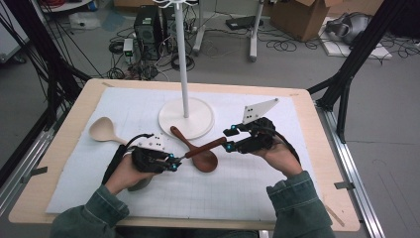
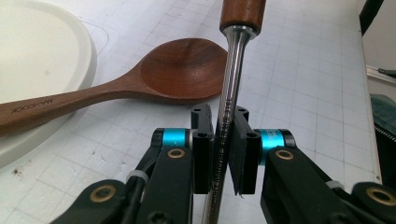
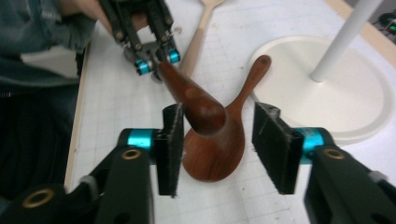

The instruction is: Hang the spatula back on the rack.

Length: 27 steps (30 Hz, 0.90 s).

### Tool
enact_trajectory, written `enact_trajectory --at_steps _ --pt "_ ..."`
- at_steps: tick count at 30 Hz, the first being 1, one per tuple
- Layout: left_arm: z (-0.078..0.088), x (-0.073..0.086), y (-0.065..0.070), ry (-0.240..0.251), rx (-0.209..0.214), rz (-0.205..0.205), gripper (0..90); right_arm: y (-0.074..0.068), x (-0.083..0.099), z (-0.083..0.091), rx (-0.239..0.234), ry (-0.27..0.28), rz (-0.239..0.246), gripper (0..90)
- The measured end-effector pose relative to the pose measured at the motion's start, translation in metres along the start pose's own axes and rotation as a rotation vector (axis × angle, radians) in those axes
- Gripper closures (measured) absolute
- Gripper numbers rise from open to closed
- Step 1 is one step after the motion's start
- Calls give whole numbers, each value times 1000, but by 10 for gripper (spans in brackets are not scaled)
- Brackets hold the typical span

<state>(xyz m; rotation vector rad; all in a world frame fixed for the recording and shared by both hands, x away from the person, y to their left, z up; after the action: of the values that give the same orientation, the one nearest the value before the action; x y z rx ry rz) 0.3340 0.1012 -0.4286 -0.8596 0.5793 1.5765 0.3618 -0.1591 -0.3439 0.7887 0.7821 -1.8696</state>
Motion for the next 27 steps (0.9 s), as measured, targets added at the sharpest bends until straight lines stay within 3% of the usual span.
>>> enact_trajectory --at_steps 10,27 --pt "3 -2 -2 25 -8 15 812 0 4 3 17 89 -78 376" --pt "9 -10 -5 55 -22 24 822 -4 5 -7 22 157 -177 352"
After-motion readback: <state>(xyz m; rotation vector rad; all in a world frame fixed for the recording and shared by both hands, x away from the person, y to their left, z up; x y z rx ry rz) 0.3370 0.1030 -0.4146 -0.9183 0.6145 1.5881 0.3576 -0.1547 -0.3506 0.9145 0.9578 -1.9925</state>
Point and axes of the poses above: each handheld gripper's, and its own axes: z roughly backward along the jaws, x roughly out of its underside, y roughly to its right, the point moved 5 cm from there along -z, roughly forward along the jaws, and after that the axes turned 12 degrees about -z, right-handed, at the moved point
